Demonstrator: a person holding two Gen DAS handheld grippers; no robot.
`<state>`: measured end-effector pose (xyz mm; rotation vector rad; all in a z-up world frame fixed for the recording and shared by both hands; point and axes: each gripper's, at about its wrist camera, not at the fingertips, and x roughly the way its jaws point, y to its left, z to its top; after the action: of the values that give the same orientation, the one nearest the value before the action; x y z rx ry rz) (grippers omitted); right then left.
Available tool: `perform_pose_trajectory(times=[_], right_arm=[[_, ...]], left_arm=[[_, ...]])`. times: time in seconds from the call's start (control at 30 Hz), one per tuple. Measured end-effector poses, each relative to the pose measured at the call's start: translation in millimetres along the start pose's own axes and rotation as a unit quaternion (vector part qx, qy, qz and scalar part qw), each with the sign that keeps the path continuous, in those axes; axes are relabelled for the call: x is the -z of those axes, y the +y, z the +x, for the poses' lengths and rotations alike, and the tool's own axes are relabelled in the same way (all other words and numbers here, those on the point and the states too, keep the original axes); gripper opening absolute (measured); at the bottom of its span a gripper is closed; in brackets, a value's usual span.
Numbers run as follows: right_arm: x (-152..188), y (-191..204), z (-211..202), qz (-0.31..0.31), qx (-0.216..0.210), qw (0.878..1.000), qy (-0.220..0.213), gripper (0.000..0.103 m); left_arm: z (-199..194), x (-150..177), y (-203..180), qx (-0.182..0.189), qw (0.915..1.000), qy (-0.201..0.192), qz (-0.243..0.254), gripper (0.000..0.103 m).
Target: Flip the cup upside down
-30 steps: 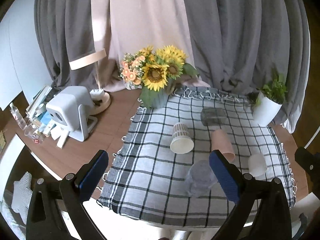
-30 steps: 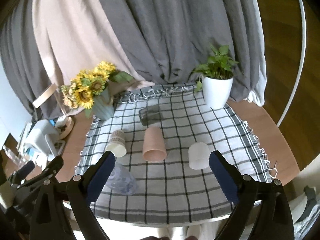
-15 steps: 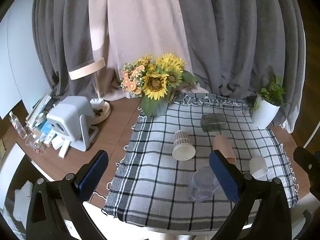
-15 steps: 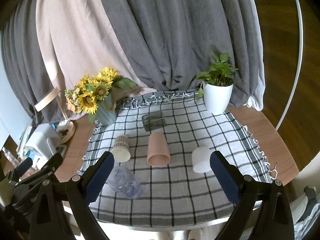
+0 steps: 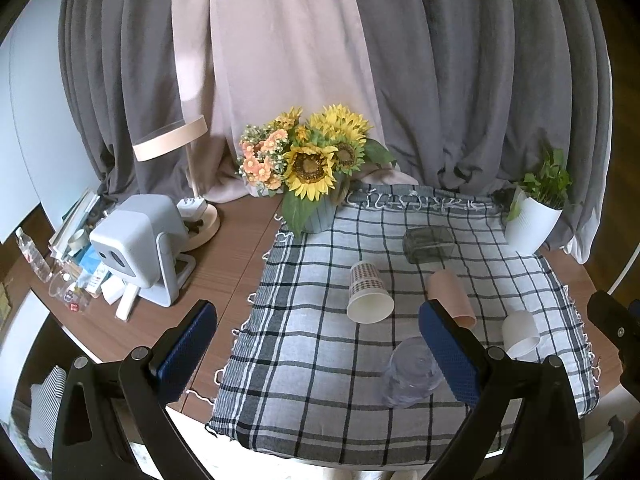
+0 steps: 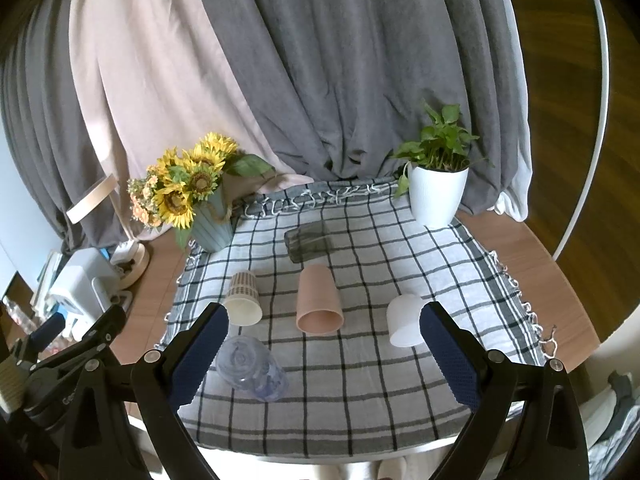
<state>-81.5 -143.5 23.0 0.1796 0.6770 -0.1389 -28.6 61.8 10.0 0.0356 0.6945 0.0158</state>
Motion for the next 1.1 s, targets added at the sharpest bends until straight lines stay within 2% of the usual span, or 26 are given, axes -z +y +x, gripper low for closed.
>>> perform_pose_trajectory(times=[1.1], right_arm=[[-5.2, 1.7, 6.5, -0.001, 0.003, 1.000, 0.002, 0.097]], left_arm=[[6.2, -3.6, 0.4, 0.002, 1.0000, 0.002, 0.001, 0.103]])
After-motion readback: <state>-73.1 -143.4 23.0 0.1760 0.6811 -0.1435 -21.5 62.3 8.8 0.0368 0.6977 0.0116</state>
